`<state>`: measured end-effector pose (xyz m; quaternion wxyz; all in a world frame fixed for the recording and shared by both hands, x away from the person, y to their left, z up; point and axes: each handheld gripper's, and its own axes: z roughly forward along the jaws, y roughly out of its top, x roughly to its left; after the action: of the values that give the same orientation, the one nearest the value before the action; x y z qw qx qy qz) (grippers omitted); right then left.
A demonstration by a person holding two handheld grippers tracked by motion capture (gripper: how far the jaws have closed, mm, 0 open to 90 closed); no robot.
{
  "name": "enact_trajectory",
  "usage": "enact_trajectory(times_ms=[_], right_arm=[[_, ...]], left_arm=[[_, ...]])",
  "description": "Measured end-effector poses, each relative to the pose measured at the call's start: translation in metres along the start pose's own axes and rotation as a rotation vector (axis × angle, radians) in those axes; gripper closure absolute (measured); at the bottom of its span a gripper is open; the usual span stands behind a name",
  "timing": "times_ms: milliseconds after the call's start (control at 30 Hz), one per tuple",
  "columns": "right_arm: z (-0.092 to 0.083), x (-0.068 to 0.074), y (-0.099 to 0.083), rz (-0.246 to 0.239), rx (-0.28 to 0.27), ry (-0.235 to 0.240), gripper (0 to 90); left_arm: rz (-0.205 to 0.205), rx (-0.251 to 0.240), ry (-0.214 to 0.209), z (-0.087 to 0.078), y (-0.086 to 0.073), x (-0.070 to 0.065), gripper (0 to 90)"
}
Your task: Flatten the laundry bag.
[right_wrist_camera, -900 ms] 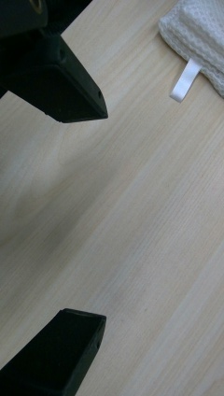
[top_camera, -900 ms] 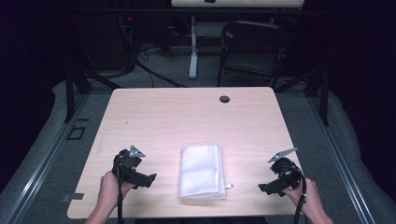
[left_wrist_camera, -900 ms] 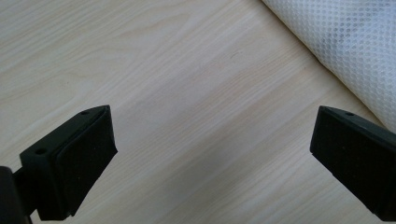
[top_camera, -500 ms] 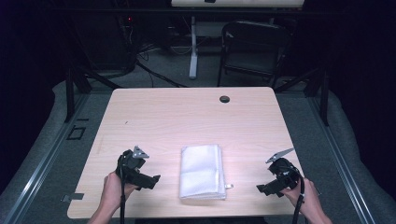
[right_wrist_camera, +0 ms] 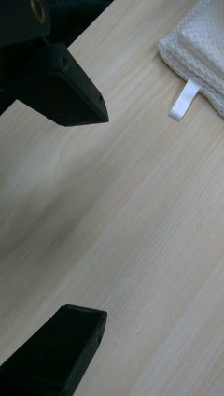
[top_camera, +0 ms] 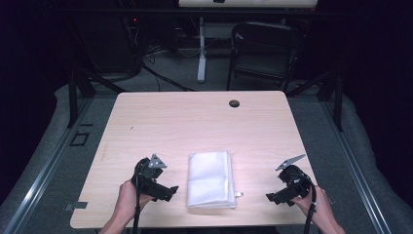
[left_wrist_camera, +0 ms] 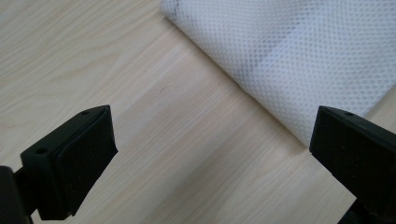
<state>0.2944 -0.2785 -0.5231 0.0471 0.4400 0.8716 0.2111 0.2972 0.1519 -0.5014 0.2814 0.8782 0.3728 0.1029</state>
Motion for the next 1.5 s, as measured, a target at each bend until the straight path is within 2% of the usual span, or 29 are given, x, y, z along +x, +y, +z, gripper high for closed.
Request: enact_trajectory(times_ms=[100,167,233,267,333,367,433,533,600,667,700,733,800,900,1067,1100,1267,1367,1400,1500], right_arm=[[0.001,0.0,0.0,0.002,-0.005,-0.001,5.5],[0.0,0.001,0.002,-0.012,0.007,0.003,5.7],[0.0,0.001,0.003,-0.012,0.007,0.018,6.0],[0.002,0.003,0.002,0.003,-0.009,0.013,6.4],[0.001,0.003,0.004,-0.019,0.017,0.011,6.8],[0.002,0.004,0.004,-0.008,0.005,0.024,6.8],[0.002,0.005,0.004,-0.013,0.012,0.007,6.8],[0.002,0.006,0.005,-0.02,0.011,0.017,7.3],[0.004,0.006,0.006,-0.019,0.011,0.02,7.5],[0.004,0.007,0.006,-0.017,0.002,0.026,8.1],[0.004,0.007,0.006,-0.021,0.004,0.028,8.3],[0.004,0.007,0.007,-0.023,0.006,0.031,8.3],[0.004,0.007,0.007,-0.026,0.01,0.024,8.7],[0.004,0.007,0.007,-0.03,0.011,0.022,9.0],[0.004,0.007,0.007,-0.03,0.014,0.015,9.7],[0.005,0.008,0.007,-0.023,0.01,0.029,9.8],[0.006,0.009,0.007,-0.024,0.015,0.036,10.6],[0.005,0.008,0.007,-0.029,0.025,0.036,11.0],[0.006,0.008,0.007,-0.029,0.025,0.037,11.2],[0.005,0.008,0.006,-0.03,0.031,0.032,11.6]], left_arm=[[0.006,-0.007,-0.012,0.001,0.003,-0.004,1.0],[0.03,-0.023,-0.026,0.003,0.007,-0.012,1.9],[0.048,-0.016,-0.04,0.006,0.01,-0.017,2.1],[0.057,-0.015,-0.051,0.008,0.012,-0.019,2.4],[0.063,-0.015,-0.055,0.01,0.013,-0.022,3.4],[0.08,-0.006,-0.069,0.012,0.015,-0.028,4.1],[0.087,-0.006,-0.078,0.014,0.016,-0.031,4.7],[0.105,-0.007,-0.097,0.018,0.018,-0.036,6.1],[0.124,0.005,-0.12,0.023,0.02,-0.042,7.5],[0.132,0.006,-0.122,0.025,0.021,-0.045,8.9],[0.156,0.009,-0.133,0.028,0.022,-0.049,9.7],[0.156,0.009,-0.133,0.028,0.022,-0.049,11.0],[0.186,0.026,-0.159,0.034,0.024,-0.057,12.5],[0.207,0.039,-0.175,0.04,0.026,-0.063,13.6],[0.24,0.058,-0.185,0.048,0.029,-0.07,16.1],[0.247,0.063,-0.183,0.05,0.029,-0.071,17.4],[0.289,0.1,-0.182,0.064,0.033,-0.079,24.2],[0.308,0.113,-0.174,0.069,0.034,-0.083,26.3],[0.329,0.131,-0.16,0.073,0.034,-0.086,26.8],[0.34,0.149,-0.154,0.077,0.034,-0.088,29.1]])
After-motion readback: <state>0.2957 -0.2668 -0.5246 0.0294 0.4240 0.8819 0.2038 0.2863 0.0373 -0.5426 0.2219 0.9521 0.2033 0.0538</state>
